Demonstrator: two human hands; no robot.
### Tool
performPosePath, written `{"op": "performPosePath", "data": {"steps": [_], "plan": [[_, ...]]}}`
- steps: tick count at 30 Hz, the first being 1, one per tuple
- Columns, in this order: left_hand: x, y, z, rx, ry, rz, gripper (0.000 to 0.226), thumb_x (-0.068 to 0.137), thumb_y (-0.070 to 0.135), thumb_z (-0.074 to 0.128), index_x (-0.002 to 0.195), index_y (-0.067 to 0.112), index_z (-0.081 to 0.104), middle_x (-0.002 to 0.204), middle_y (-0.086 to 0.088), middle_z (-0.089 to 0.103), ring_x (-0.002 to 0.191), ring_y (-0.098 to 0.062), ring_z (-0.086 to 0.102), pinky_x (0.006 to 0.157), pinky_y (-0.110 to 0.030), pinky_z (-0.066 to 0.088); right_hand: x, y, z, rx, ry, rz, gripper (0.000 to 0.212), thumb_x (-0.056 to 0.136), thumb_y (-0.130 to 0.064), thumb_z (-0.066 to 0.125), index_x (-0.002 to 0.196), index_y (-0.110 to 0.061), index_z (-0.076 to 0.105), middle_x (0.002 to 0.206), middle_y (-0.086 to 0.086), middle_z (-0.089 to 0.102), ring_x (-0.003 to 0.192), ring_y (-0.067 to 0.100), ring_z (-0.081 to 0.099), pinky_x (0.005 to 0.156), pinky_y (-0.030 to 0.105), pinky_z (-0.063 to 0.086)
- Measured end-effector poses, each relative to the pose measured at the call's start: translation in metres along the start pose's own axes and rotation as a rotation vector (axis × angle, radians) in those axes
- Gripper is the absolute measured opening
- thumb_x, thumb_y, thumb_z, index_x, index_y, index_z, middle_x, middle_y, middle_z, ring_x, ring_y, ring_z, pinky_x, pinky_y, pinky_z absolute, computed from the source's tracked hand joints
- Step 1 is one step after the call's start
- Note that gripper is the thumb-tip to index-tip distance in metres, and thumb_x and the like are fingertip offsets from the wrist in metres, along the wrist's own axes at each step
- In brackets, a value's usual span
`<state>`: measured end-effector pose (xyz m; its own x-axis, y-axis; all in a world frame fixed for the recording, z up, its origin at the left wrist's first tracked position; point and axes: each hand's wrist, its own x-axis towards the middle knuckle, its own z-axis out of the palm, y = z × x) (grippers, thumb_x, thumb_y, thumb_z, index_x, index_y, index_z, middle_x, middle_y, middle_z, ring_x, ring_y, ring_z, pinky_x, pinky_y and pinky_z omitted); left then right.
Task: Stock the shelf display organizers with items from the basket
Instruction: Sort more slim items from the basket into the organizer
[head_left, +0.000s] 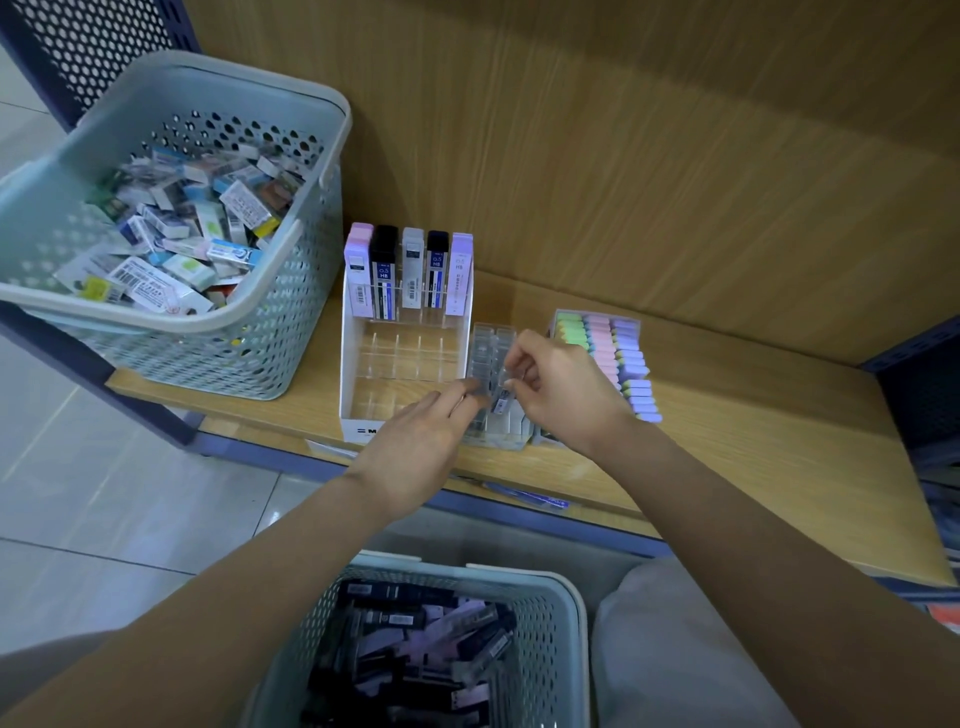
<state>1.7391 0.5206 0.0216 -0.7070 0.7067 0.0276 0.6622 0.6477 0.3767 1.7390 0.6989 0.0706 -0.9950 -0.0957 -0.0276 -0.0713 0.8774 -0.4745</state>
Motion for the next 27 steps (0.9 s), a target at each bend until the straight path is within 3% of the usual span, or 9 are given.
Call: {"op": "performPosePath", "data": {"steps": [3,7,14,18,20,23,25,27], "plan": [[0.0,0.001,0.0,0.005,0.005,-0.007,0.065,0.086,-0.007,0.046,0.143,0.017,0.029,0.149,-0.002,0.025,0.128,-0.021,0.04,0.102,-0.031,0.038,0.0,0.003,0.003,-0.154,-0.054,-0.006,0.012,0.09,-0.011,0.056,0.102,-0.012,0.059,0.107,0.002,0.058,0.094,0.022,0.059,0.08,0.038,0.05],[0.0,0.002,-0.001,0.0,-0.012,-0.01,0.066,0.086,-0.006,0.046,0.145,0.018,0.026,0.15,-0.002,0.022,0.13,-0.021,0.037,0.105,-0.031,0.036,0.003,0.001,0.007,-0.35,-0.042,-0.036,0.021,0.094,-0.018,0.051,0.114,-0.012,0.055,0.115,0.004,0.055,0.106,0.022,0.053,0.08,0.034,0.046],[-0.001,0.005,-0.008,0.071,-0.057,-0.015,0.063,0.092,0.003,0.045,0.147,0.019,0.02,0.153,0.001,0.018,0.131,-0.019,0.034,0.105,-0.03,0.031,-0.001,-0.005,0.023,-0.525,0.01,-0.09,0.024,0.09,-0.002,0.052,0.112,-0.011,0.051,0.114,0.005,0.05,0.102,0.023,0.053,0.065,0.027,0.033],[-0.002,0.01,-0.015,0.136,-0.079,-0.027,0.06,0.095,0.006,0.04,0.149,0.018,0.016,0.155,0.001,0.015,0.136,-0.018,0.026,0.107,-0.027,0.02,-0.015,-0.001,0.024,-0.509,-0.022,-0.106,0.032,0.092,0.0,0.048,0.122,-0.008,0.053,0.121,0.007,0.052,0.113,0.024,0.049,0.076,0.027,0.039],[-0.001,0.013,-0.017,0.185,-0.076,-0.031,0.06,0.094,0.006,0.041,0.148,0.015,0.017,0.154,-0.002,0.018,0.137,-0.019,0.023,0.108,-0.027,0.016,-0.028,-0.001,0.022,-0.483,0.002,-0.161,0.039,0.083,0.005,0.058,0.121,-0.002,0.056,0.12,0.012,0.058,0.113,0.029,0.054,0.086,0.033,0.047],[-0.007,0.019,-0.018,0.231,0.047,0.029,0.058,0.081,0.0,0.057,0.136,0.007,0.04,0.137,-0.01,0.045,0.125,-0.025,0.042,0.101,-0.028,0.022,-0.052,-0.002,0.02,-0.461,0.16,-0.2,0.048,0.058,0.005,0.079,0.103,-0.004,0.066,0.092,0.009,0.065,0.085,0.028,0.064,0.07,0.031,0.053],[-0.02,0.021,-0.016,0.243,0.157,0.062,0.052,0.066,-0.005,0.068,0.116,0.006,0.058,0.11,-0.01,0.06,0.102,-0.028,0.057,0.089,-0.03,0.028,-0.073,-0.006,0.021,-0.46,0.214,-0.217,0.044,0.058,0.001,0.08,0.099,-0.008,0.066,0.086,0.006,0.062,0.078,0.025,0.061,0.067,0.031,0.051],[-0.04,0.022,-0.009,0.225,0.209,0.085,0.039,0.068,-0.003,0.061,0.106,0.006,0.06,0.099,-0.009,0.061,0.092,-0.028,0.057,0.082,-0.031,0.031,-0.098,-0.008,0.028,-0.435,0.237,-0.248,0.04,0.063,-0.005,0.077,0.1,-0.01,0.063,0.086,0.004,0.06,0.077,0.024,0.06,0.069,0.03,0.047]]}}
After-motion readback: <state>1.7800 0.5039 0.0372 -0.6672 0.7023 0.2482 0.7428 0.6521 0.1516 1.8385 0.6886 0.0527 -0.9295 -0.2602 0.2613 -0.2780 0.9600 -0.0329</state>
